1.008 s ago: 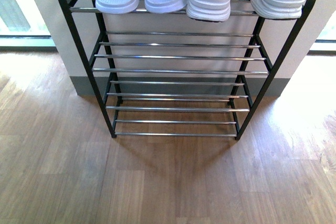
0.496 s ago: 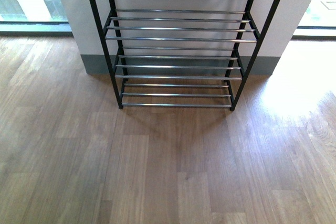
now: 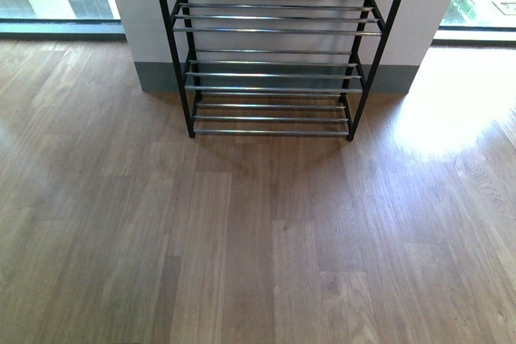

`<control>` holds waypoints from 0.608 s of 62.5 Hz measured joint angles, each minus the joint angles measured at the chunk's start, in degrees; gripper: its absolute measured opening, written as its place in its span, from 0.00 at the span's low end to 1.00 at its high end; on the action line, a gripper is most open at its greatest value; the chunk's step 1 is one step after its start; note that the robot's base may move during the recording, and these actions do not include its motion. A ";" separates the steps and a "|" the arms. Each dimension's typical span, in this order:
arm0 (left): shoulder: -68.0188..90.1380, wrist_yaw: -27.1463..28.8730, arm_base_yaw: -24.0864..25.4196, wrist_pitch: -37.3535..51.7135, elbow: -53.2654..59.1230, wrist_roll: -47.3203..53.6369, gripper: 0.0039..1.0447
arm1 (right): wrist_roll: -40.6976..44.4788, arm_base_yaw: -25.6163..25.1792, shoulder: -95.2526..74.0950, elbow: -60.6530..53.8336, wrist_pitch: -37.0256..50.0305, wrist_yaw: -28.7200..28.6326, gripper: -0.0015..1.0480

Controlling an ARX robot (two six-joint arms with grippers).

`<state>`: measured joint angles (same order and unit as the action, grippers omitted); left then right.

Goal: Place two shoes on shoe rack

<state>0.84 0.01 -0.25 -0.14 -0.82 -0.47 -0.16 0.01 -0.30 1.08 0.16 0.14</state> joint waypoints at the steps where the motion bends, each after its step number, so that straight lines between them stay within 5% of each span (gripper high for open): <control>1: 0.00 0.00 0.00 0.00 0.00 0.00 0.91 | 0.00 0.00 0.00 0.00 0.00 0.00 0.91; 38: 0.00 0.00 0.00 0.02 0.00 0.02 0.91 | -0.02 0.00 0.02 0.00 -0.07 0.04 0.91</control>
<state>0.84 0.01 -0.25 -0.12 -0.82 -0.45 -0.19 0.01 -0.27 1.08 0.10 0.19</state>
